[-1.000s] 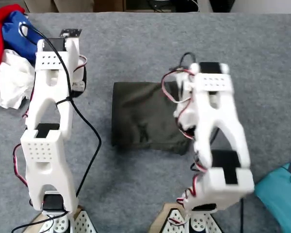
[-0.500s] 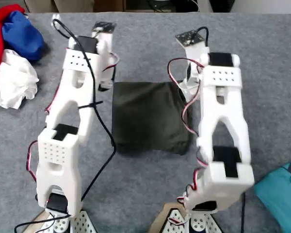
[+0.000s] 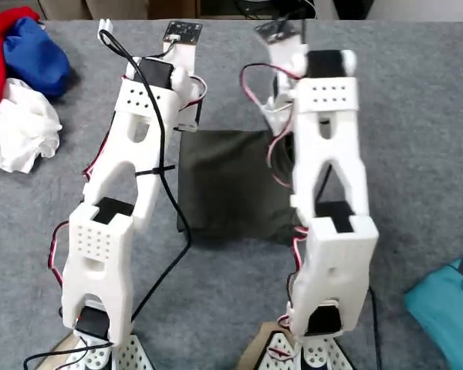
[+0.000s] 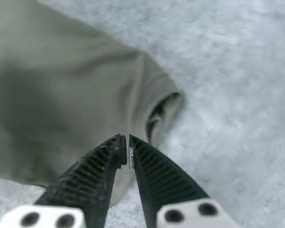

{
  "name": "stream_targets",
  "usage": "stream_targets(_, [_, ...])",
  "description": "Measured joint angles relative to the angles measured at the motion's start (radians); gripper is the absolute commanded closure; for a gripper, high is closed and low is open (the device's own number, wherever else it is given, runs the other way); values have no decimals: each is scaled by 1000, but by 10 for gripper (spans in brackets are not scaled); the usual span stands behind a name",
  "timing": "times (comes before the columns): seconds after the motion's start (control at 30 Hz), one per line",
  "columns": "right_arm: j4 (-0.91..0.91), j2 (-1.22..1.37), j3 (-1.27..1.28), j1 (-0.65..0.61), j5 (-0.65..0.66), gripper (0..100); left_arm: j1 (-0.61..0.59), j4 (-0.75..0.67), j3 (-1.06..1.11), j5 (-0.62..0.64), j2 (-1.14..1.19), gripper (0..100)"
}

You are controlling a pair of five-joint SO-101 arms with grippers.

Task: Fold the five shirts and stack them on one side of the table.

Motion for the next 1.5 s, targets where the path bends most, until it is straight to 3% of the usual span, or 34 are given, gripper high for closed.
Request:
stream_targets(0.2, [-31,153,0,-25,0,969,0,-15,0,29,3,981])
stream_targets(0.37, [-74,269,0,-21,0,969,0,-107,20,31,57,981])
stream_targets(0.67, [-114,288,-21,-11,0,969,0,-224,29,31,224,981])
stream_targets(1.07, [-114,288,-31,-11,0,969,0,-226,-48,31,319,981])
stream_targets(1.5, [-129,288,-64,28,0,969,0,-92,-180,6,319,981])
